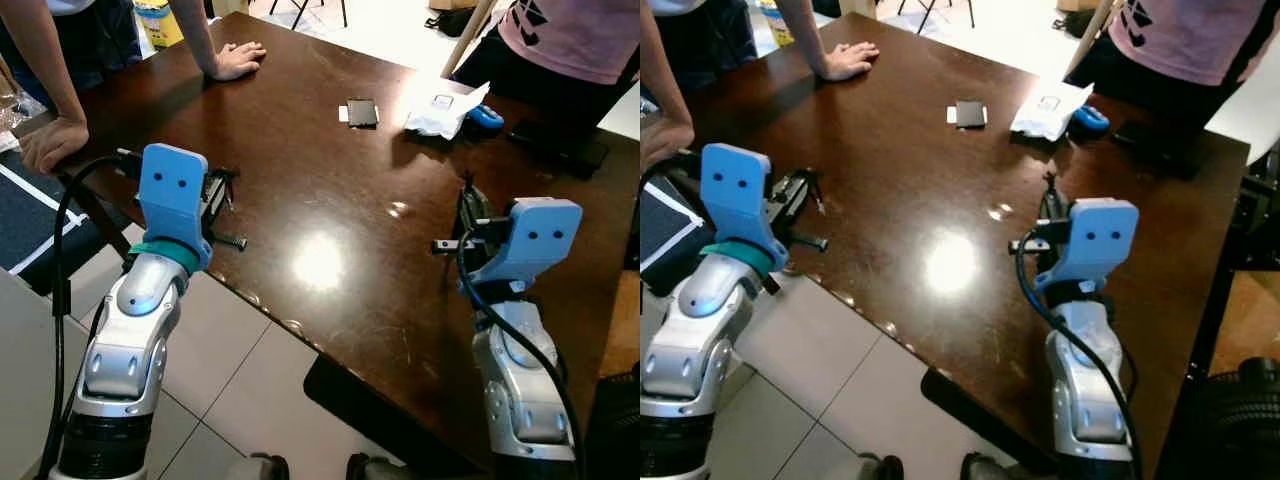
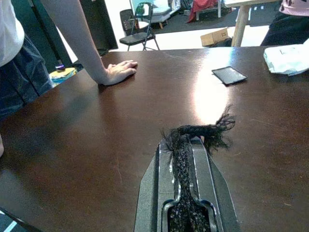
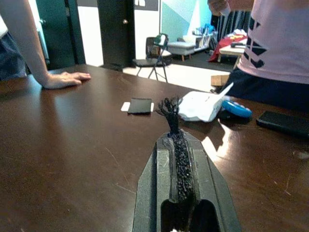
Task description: Hang keys on a hook
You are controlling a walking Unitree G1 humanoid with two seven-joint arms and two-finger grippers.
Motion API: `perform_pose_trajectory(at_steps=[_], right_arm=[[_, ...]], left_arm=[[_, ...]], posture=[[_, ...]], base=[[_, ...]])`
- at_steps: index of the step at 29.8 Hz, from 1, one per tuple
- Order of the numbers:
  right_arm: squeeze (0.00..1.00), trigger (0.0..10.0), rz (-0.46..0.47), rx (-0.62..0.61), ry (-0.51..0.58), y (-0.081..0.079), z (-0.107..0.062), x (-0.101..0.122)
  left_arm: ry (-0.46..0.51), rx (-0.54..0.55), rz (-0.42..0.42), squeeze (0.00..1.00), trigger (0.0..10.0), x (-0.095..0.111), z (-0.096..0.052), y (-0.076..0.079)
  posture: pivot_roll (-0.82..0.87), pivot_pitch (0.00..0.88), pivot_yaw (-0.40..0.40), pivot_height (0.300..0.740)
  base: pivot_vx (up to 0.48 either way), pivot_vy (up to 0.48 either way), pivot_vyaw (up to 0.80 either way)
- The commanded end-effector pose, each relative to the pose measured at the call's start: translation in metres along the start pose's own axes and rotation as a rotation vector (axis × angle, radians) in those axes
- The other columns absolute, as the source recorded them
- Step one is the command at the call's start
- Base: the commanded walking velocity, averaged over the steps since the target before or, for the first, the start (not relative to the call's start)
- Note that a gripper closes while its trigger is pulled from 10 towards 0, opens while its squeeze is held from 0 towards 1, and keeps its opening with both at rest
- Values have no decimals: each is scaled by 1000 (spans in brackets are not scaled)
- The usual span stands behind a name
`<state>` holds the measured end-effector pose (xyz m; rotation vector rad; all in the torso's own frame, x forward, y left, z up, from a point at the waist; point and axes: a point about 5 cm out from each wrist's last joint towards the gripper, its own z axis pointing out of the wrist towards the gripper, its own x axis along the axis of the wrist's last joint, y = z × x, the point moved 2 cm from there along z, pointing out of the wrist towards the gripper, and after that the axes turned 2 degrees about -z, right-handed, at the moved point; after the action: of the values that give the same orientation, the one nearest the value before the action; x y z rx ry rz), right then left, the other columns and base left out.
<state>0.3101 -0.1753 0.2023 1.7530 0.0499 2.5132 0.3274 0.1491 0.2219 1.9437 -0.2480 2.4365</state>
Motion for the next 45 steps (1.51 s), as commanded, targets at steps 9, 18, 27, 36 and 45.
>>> perform_pose_trajectory(at_steps=[9,18,27,36,45], right_arm=[[0,10000,-16,24,-41,1,3,-8],[0,10000,-107,141,-93,-5,8,-25],[0,10000,-94,118,-86,-5,10,-26],[0,10000,-68,114,-65,-9,14,-23],[0,10000,-20,129,-67,-11,18,-23]], left_arm=[[-7,43,-55,0,10000,-2,1,-3],[67,35,-140,0,10000,17,8,11],[12,21,-126,0,10000,3,-2,13],[14,25,-116,0,10000,5,-2,13],[18,39,-109,0,10000,5,-1,10]], posture=[[28,104,79,685],[47,100,-23,685],[62,107,9,665],[77,104,19,660],[79,98,21,660]], base=[[0,0,0],[0,0,0],[0,0,0],[0,0,0],[0,0,-119]])
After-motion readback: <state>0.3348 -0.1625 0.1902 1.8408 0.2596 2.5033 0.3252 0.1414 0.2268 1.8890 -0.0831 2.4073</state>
